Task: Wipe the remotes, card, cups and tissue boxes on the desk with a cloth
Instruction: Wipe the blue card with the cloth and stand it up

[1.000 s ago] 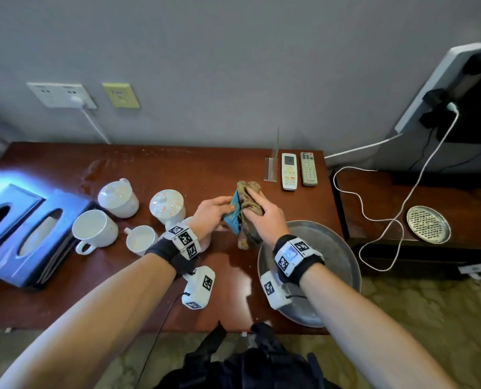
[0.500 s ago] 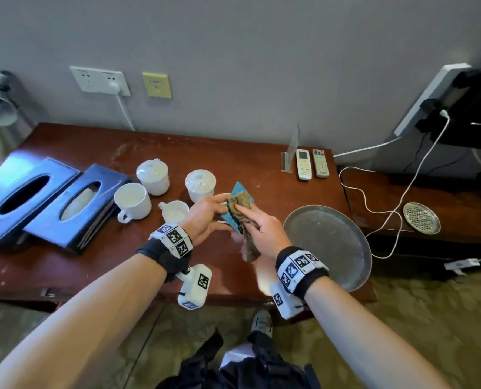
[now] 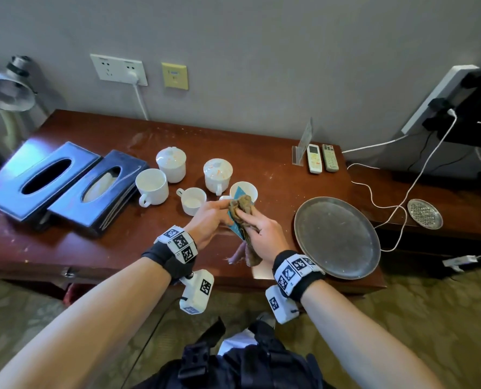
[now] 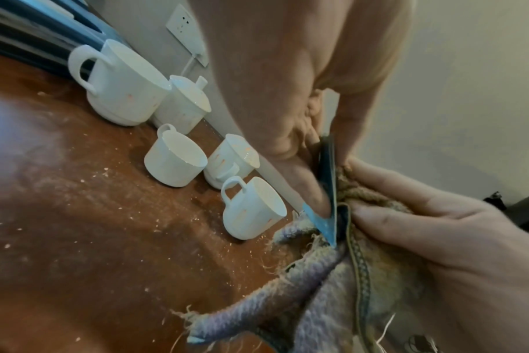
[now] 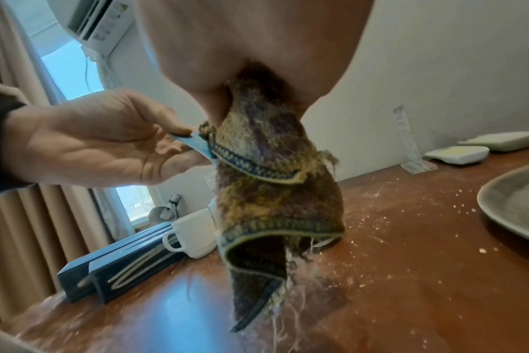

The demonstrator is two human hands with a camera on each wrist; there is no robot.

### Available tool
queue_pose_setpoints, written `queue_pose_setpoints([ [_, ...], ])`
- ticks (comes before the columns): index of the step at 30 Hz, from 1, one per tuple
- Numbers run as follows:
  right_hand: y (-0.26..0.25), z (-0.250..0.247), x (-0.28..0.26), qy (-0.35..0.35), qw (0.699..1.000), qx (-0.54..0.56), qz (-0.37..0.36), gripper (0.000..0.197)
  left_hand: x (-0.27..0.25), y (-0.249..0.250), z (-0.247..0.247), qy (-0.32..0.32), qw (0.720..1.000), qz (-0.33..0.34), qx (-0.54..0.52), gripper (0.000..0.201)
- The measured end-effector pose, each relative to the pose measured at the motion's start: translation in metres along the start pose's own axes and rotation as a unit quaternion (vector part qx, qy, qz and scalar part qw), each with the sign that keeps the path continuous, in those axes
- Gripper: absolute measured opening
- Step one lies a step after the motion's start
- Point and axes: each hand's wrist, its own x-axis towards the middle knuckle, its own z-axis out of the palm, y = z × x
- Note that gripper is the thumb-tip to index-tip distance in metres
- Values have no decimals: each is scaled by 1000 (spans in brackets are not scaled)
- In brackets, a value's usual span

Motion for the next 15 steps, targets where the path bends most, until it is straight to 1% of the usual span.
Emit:
queue_pose_setpoints([
  [3,-2,-5,-7,-38,998,-32,-32,47,0,-2,-2,14,1000,-6,-10,59],
  [5,-3,-7,-4,-41,998,-43,-19,48,-1,-4,-3,17,1000,-5,-8,57],
  [7,-4,-6,7,-8,998,-61,27,47,-1,-6,-3,24,1000,-4,4,54],
  [9,-9,-6,19,12,991,-83,103,46,1,-10,-1,32,999,-7,19,54],
  [11,-10,-5,26,-11,982,-64,180,54,5,-16,-4,53,998,-15,11,55],
  [12,-8,-5,27,-32,977,-24,211,63,7,-18,-6,70,997,-21,3,53],
  [14,0,-6,25,-72,965,39,250,85,10,-24,-13,89,995,-38,-7,47],
  [15,5,-6,24,-89,961,41,258,90,11,-27,-16,89,995,-48,-9,45],
])
